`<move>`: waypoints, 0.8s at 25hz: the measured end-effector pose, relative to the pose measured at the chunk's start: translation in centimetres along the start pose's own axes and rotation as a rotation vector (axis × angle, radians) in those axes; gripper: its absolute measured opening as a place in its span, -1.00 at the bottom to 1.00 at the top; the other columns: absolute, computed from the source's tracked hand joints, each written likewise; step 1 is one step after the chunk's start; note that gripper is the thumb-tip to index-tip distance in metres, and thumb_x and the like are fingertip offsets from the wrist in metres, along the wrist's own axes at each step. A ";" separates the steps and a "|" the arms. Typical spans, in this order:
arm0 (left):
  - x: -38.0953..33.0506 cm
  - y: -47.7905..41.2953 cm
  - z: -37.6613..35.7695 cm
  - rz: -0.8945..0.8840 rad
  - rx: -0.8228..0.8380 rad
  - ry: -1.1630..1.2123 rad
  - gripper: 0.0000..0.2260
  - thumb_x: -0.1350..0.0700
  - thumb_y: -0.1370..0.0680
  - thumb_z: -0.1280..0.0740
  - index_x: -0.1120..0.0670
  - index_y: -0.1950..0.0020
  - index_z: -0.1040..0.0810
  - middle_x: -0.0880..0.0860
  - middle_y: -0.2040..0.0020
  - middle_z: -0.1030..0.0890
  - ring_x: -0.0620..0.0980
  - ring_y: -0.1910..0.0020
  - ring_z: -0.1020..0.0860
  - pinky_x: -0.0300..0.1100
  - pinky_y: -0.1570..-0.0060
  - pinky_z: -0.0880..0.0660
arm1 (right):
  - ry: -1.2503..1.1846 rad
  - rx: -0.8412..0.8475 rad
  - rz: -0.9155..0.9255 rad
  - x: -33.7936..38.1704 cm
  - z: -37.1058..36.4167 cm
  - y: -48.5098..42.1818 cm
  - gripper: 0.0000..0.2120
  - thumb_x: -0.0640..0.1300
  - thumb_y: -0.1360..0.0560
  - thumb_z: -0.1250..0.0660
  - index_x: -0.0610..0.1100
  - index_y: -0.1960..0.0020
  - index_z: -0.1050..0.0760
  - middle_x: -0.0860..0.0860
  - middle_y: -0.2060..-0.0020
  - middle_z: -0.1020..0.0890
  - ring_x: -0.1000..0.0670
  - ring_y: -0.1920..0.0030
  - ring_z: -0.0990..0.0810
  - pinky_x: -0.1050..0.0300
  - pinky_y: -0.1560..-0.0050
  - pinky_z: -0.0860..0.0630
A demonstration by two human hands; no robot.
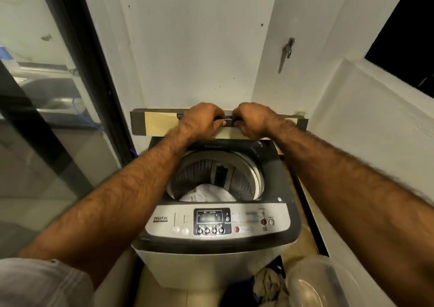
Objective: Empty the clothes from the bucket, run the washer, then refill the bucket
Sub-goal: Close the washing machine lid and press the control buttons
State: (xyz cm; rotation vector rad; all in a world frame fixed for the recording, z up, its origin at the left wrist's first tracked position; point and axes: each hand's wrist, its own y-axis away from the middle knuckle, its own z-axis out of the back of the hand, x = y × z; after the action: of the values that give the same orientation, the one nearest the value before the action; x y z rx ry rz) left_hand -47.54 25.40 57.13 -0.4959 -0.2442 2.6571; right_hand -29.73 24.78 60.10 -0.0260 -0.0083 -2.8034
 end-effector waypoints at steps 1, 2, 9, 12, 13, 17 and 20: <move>0.0 0.9 -0.3 -0.001 0.055 0.043 -0.80 -0.03 -0.59 -0.33 0.02 -0.10 -0.67 -0.01 0.05 -0.66 -0.02 0.10 -0.55 -0.08 0.04 -0.52 | -0.034 0.060 0.023 0.1 -0.2 0.9 -0.80 -0.09 -0.59 -0.30 -0.05 -0.16 -0.62 -0.03 -0.04 -0.66 -0.07 -0.02 -0.60 0.00 -0.05 -0.56; 0.0 1.8 -0.8 -0.003 0.113 0.086 -0.81 -0.02 -0.58 -0.35 0.04 -0.07 -0.68 0.00 0.06 -0.68 -0.02 0.12 -0.56 -0.10 0.04 -0.52 | -0.046 0.118 0.057 0.2 -0.7 1.7 -0.80 -0.10 -0.60 -0.30 -0.08 -0.17 -0.62 -0.04 -0.04 -0.67 -0.08 -0.04 -0.61 0.01 -0.08 -0.55; -0.2 6.9 -6.6 0.135 0.346 0.231 -0.87 0.02 -0.58 -0.39 0.04 0.01 -0.68 -0.06 0.15 -0.67 -0.08 0.18 -0.59 -0.20 0.17 -0.48 | -0.135 0.328 0.060 0.8 -8.3 4.7 -0.86 -0.11 -0.62 -0.28 -0.09 -0.05 -0.61 -0.01 0.08 -0.65 -0.06 0.03 -0.63 0.01 -0.06 -0.58; 0.1 7.6 -8.1 0.150 0.352 0.201 -0.88 -0.01 -0.58 -0.38 -0.01 0.04 -0.68 -0.11 0.20 -0.65 -0.16 0.26 -0.56 -0.19 0.20 -0.51 | -0.160 0.332 0.027 0.9 -10.3 4.7 -0.86 -0.09 -0.61 -0.31 -0.07 -0.06 -0.63 -0.01 0.05 -0.67 -0.05 0.01 -0.64 -0.07 -0.14 -0.61; 0.2 7.7 -8.7 0.159 0.360 0.213 -0.88 0.00 -0.57 -0.39 -0.01 0.07 -0.68 -0.10 0.23 -0.65 -0.14 0.27 -0.56 -0.16 0.16 -0.54 | -0.172 0.335 0.020 0.9 -10.9 4.7 -0.87 -0.09 -0.60 -0.31 -0.07 -0.07 -0.63 0.00 0.03 -0.67 -0.05 -0.01 -0.63 -0.07 -0.16 -0.60; 1.3 8.0 -11.2 0.203 0.427 0.273 -0.85 0.03 -0.57 -0.39 -0.01 0.18 -0.65 -0.04 0.24 -0.65 -0.02 0.19 -0.61 -0.09 0.05 -0.58 | -0.186 0.351 0.011 1.0 -13.1 5.0 -0.89 -0.07 -0.59 -0.32 -0.04 -0.05 -0.61 0.00 0.04 -0.66 -0.06 0.00 -0.62 -0.06 -0.14 -0.59; 2.2 7.8 -12.7 0.216 0.467 0.297 -0.84 0.03 -0.57 -0.39 0.01 0.19 -0.65 -0.04 0.26 -0.65 -0.05 0.24 -0.57 -0.11 0.09 -0.57 | -0.205 0.364 -0.001 0.8 -14.6 4.7 -0.92 -0.06 -0.59 -0.30 0.00 0.01 -0.58 0.02 0.07 -0.64 -0.06 0.02 -0.61 -0.07 -0.11 -0.60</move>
State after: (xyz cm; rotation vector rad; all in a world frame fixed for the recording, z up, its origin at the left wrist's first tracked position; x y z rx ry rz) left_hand -47.56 20.54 42.87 -0.7773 0.5331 2.6687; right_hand -29.18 19.95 45.52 -0.2248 -0.5641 -2.7430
